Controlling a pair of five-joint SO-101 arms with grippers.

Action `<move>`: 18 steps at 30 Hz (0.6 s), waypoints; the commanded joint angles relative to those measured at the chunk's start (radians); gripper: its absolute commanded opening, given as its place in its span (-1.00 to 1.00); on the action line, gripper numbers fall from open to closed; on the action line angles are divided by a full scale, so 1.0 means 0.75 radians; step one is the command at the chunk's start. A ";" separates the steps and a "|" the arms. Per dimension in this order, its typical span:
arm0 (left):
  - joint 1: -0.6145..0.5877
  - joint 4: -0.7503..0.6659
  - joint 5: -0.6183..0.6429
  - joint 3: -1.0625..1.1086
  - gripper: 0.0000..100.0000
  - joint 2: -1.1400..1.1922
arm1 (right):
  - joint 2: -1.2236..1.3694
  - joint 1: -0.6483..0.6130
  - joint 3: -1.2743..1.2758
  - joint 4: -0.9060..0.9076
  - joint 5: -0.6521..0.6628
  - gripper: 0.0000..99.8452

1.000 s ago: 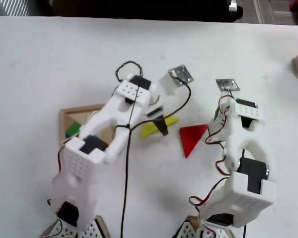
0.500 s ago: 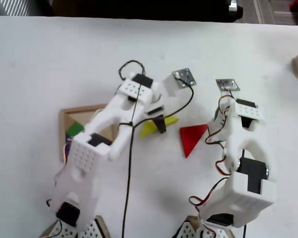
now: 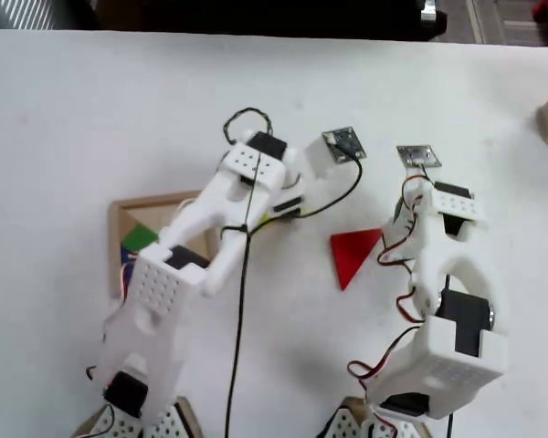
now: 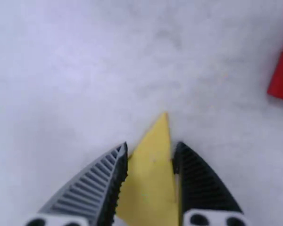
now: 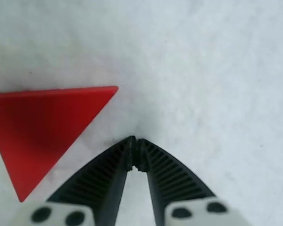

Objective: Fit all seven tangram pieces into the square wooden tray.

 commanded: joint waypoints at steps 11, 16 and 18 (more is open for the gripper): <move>-0.001 0.348 -0.008 -0.180 -0.74 0.001 | -0.056 -0.001 -0.016 -0.024 -0.010 -0.96; -0.011 0.456 -0.008 -0.207 -0.75 -0.001 | -0.056 -0.001 -0.016 -0.024 -0.010 -0.96; -0.003 0.487 -0.008 -0.207 -0.80 -0.001 | -0.056 -0.001 -0.018 -0.024 -0.010 -0.96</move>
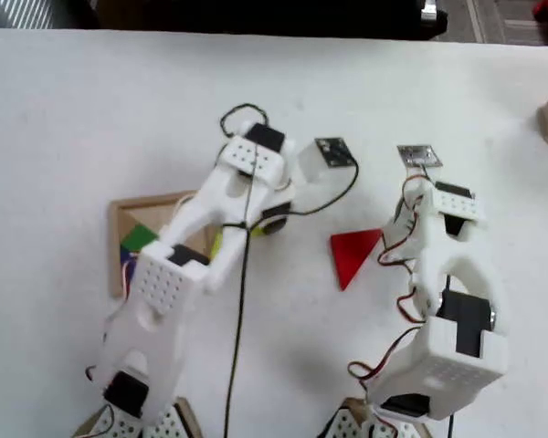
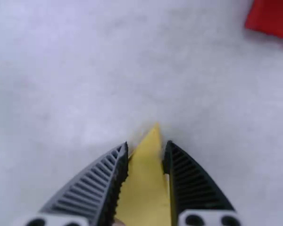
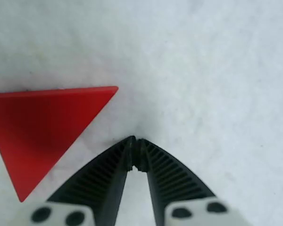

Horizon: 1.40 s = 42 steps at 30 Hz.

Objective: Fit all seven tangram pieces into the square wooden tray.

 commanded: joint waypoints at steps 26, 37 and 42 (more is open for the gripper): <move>-0.054 -0.233 0.151 0.722 -0.82 -0.545 | -0.056 -0.001 -0.016 -0.024 -0.008 -0.96; -0.224 -0.346 0.164 1.054 -0.77 -0.924 | -0.056 -0.001 -0.016 -0.024 -0.008 -0.96; -0.279 -0.491 0.166 1.250 -0.69 -1.089 | -0.054 -0.001 -0.014 -0.024 -0.010 -0.96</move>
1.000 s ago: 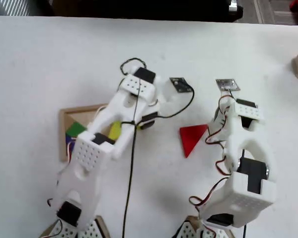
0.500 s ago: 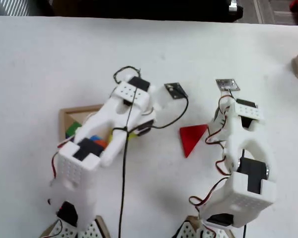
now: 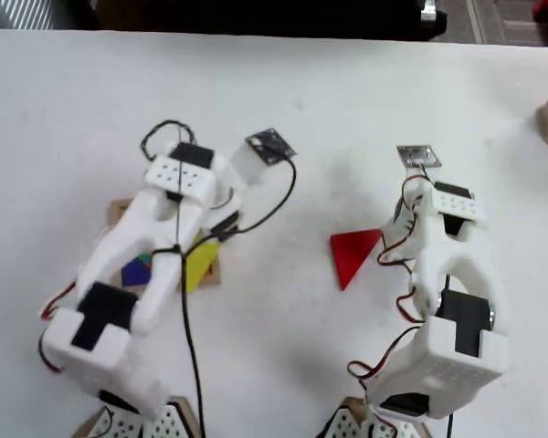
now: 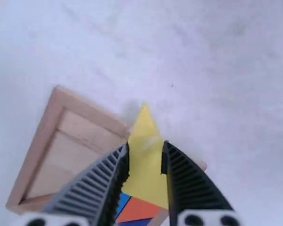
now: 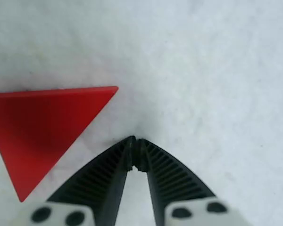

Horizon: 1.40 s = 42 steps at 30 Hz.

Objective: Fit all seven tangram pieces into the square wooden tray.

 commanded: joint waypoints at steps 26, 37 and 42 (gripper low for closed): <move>-0.314 -0.076 0.405 0.153 -0.93 -0.343 | -0.054 -0.019 -0.014 -0.024 -0.014 -0.96; 0.050 -0.264 0.405 0.698 -0.95 -0.907 | -0.054 -0.019 -0.012 -0.024 -0.014 -0.96; 0.167 -0.309 0.405 0.706 -0.95 -0.785 | -0.054 -0.021 -0.012 -0.024 -0.012 -0.96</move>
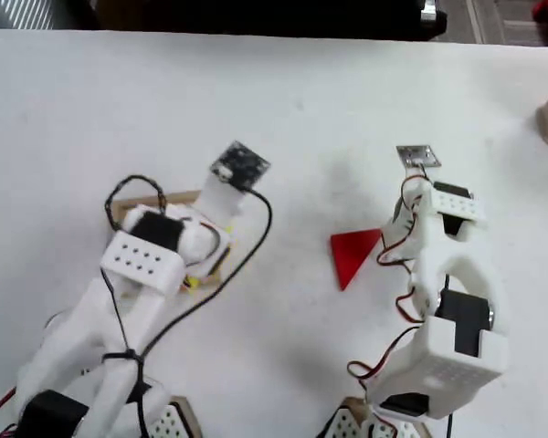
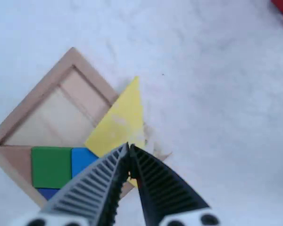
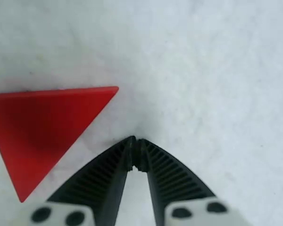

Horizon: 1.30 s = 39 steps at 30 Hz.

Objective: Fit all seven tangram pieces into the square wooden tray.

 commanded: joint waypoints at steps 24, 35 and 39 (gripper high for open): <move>-0.134 -0.037 -0.002 -0.561 -0.95 0.860 | -0.056 -0.007 0.004 -0.019 -0.006 -0.96; -0.271 -0.068 -0.002 -0.585 -0.95 0.858 | -0.058 -0.007 0.004 -0.019 -0.006 -0.96; -0.292 0.023 -0.002 -0.651 -0.95 0.844 | -0.056 -0.011 0.004 -0.021 -0.006 -0.96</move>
